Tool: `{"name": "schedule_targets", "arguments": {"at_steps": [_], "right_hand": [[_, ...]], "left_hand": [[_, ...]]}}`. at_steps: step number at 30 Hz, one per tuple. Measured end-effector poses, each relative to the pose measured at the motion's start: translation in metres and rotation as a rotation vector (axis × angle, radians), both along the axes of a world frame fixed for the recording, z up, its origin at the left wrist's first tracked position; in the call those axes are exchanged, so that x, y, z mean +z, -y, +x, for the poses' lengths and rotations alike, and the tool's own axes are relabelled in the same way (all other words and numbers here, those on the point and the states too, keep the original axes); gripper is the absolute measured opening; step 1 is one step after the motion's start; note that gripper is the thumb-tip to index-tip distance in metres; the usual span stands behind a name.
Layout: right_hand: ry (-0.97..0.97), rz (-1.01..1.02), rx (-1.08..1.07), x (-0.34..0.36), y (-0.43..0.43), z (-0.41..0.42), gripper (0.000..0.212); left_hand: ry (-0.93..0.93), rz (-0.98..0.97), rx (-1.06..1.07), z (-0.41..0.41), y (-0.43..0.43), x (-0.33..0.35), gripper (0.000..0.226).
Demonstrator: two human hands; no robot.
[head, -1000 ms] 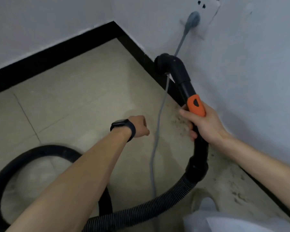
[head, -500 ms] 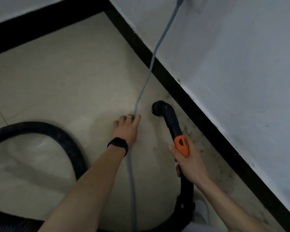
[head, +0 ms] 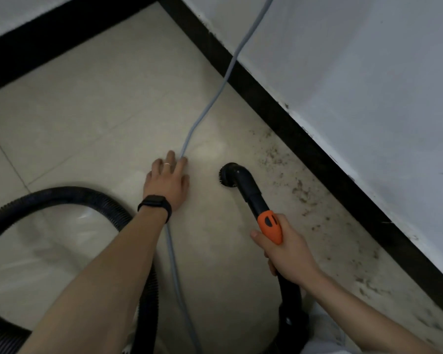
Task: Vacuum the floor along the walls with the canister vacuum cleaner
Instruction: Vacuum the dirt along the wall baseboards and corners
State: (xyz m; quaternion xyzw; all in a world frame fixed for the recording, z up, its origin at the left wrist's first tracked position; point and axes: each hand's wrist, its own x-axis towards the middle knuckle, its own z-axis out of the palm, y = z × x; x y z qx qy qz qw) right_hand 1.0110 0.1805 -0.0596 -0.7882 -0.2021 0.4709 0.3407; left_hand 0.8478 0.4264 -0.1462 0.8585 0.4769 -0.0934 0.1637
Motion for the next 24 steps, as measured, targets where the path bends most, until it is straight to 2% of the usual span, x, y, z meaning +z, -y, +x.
{"name": "schedule_targets", "arguments": {"at_steps": [4,8,9,12,14,20,22,24], "right_hand": [[-0.009,-0.017,-0.025,-0.005,0.002,-0.003,0.022],[0.012,-0.058,-0.057,-0.012,0.005,0.0,0.024],[0.017,-0.071,-0.059,-0.013,0.004,-0.001,0.026],[0.043,-0.104,-0.056,-0.013,0.001,-0.004,0.031],[0.056,-0.121,-0.034,-0.011,0.0,-0.007,0.032],[-0.005,-0.169,0.03,-0.011,0.003,-0.002,0.03],[-0.2,-0.167,-0.003,-0.014,0.011,0.001,0.023],[-0.388,-0.174,-0.057,-0.017,0.023,-0.002,0.019]], "left_hand": [[0.009,-0.048,0.056,0.004,0.012,0.0,0.055],[0.146,0.065,0.091,0.021,0.025,0.022,0.035],[0.181,-0.018,0.142,0.029,0.033,0.032,0.039],[0.12,-0.539,0.269,0.062,0.065,0.056,0.07],[0.168,-0.809,0.35,0.084,0.09,0.059,0.072],[0.64,-1.062,0.93,0.127,0.126,0.061,0.028],[0.783,-1.111,1.064,0.13,0.13,0.062,0.026],[0.831,-1.055,1.081,0.131,0.129,0.059,0.031]]}}
